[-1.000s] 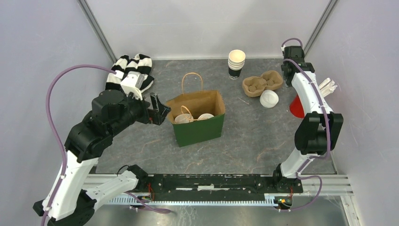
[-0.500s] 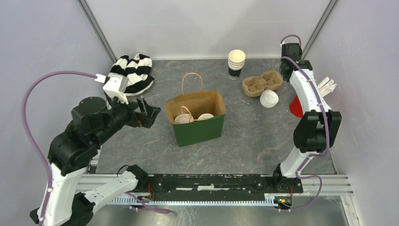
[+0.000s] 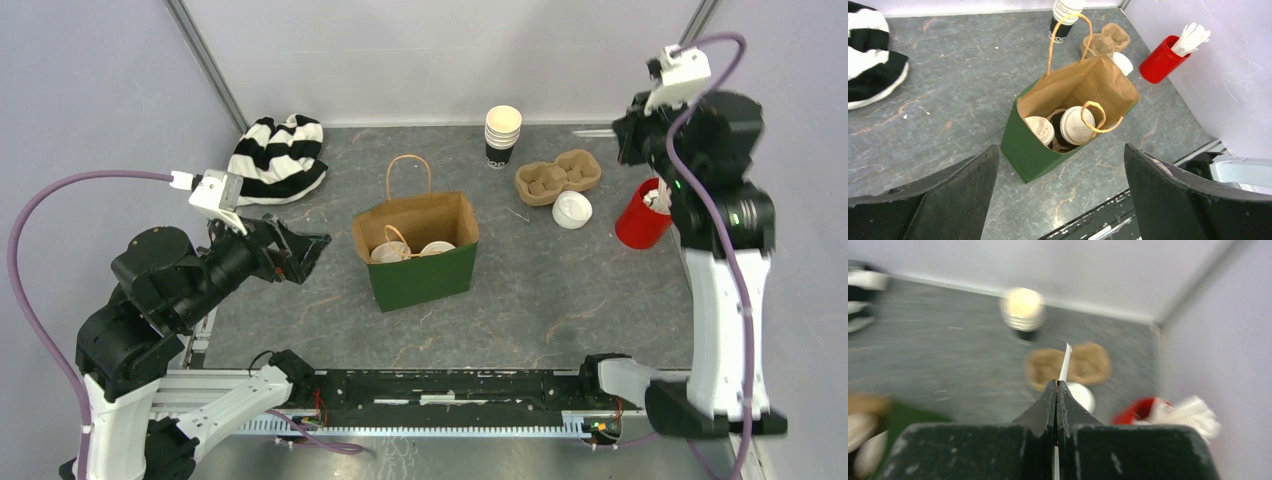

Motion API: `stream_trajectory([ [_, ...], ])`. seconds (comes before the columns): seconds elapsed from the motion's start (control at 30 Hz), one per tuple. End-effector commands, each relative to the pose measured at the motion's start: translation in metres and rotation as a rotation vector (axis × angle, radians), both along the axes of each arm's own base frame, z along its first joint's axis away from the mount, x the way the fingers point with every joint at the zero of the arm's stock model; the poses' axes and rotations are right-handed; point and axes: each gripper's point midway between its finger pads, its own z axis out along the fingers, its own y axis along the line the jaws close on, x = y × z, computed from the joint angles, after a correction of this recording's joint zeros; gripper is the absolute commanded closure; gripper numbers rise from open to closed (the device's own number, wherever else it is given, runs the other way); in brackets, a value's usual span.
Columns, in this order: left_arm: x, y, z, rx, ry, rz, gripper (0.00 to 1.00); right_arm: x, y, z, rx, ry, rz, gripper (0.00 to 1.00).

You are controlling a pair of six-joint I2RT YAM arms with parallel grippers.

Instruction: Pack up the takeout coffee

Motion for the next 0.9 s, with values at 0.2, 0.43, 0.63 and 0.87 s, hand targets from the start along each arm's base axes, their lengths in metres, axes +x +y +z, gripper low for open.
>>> stream_trajectory([
  [0.2, -0.017, -0.011, 0.008, -0.194, 0.008, -0.049, 0.00, -0.140, 0.158, 0.062, 0.446, -0.156, 0.977, 1.00],
  [0.43, -0.017, -0.008, 0.015, -0.207, -0.004, -0.030, 0.00, -0.138, 0.199, 0.038, 0.434, -0.011, 1.072, 1.00],
  [0.63, -0.015, -0.012, 0.018, -0.245, 0.008, -0.030, 0.00, -0.115, 0.231, 0.009, 0.267, 0.109, 1.003, 1.00],
  [0.87, -0.014, -0.013, 0.018, -0.257, 0.016, -0.026, 0.00, -0.094, 0.264, -0.037, 0.147, 0.146, 0.934, 1.00],
])
